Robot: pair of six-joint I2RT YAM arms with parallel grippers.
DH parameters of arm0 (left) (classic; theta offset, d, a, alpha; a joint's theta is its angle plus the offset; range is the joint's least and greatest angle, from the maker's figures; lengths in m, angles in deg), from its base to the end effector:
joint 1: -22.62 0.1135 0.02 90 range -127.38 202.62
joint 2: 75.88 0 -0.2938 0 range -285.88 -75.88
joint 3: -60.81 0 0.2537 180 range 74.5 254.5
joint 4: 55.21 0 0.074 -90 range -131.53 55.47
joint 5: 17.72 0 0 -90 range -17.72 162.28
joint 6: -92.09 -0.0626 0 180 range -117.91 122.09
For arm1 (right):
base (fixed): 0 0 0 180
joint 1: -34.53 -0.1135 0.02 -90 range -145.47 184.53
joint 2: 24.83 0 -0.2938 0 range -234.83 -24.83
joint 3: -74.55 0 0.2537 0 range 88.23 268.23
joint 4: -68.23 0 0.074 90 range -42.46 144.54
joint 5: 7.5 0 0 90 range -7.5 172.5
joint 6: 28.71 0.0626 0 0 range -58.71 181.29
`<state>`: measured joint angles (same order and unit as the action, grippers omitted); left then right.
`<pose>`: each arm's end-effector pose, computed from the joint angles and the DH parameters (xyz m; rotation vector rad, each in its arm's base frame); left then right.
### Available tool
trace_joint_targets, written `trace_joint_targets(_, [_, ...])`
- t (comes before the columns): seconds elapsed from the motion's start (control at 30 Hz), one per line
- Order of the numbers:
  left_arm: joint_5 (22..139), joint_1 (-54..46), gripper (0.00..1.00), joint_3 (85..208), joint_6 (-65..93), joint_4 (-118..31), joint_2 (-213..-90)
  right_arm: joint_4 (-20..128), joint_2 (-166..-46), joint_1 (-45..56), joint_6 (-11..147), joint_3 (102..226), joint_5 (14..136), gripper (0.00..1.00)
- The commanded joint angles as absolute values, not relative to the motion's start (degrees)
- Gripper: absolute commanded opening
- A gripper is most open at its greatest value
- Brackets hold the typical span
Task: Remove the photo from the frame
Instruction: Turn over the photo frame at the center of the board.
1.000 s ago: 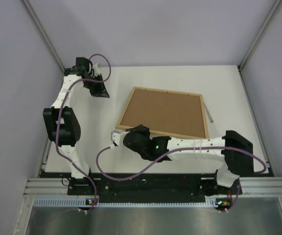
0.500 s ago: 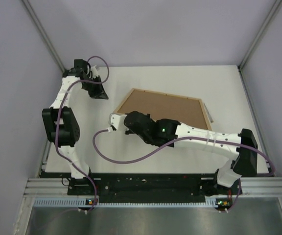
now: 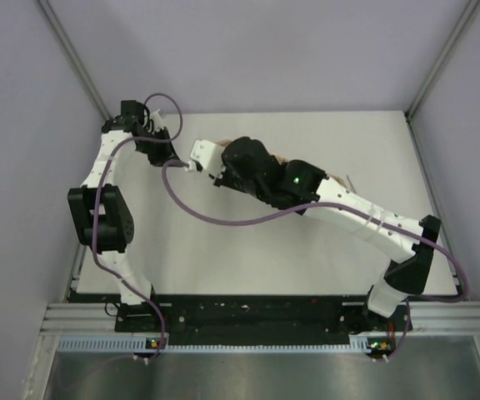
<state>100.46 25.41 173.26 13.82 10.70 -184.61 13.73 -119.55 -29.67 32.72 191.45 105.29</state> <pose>0.4287 -0.0087 0.2939 -0.1691 2.6118 -0.7041 0.1917 0.3409 0.4317 -1.3427 1.5972 -0.0485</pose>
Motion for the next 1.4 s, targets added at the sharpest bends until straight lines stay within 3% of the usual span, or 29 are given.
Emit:
trace_joint_targets(0.0, [102.3, 26.4, 0.10, 172.6, 12.5, 8.5, -180.6, 18.3, -120.2, -26.6, 42.3, 201.5, 98.0, 0.00])
trace_joint_targets(0.63, [106.4, 29.0, 0.11, 169.6, 13.5, 6.4, -179.1, 17.1, -127.6, 2.4, 66.5, 224.4, 73.6, 0.00])
trace_joint_targets(0.93, [108.0, 29.0, 0.11, 168.8, 14.5, 5.5, -179.4, 18.7, -128.2, 9.0, 71.7, 231.0, 69.7, 0.00])
trace_joint_targets(1.37, [110.3, 29.0, 0.13, 167.0, 15.5, 3.6, -178.9, 20.0, -122.8, 9.5, 76.6, 232.5, 65.5, 0.00])
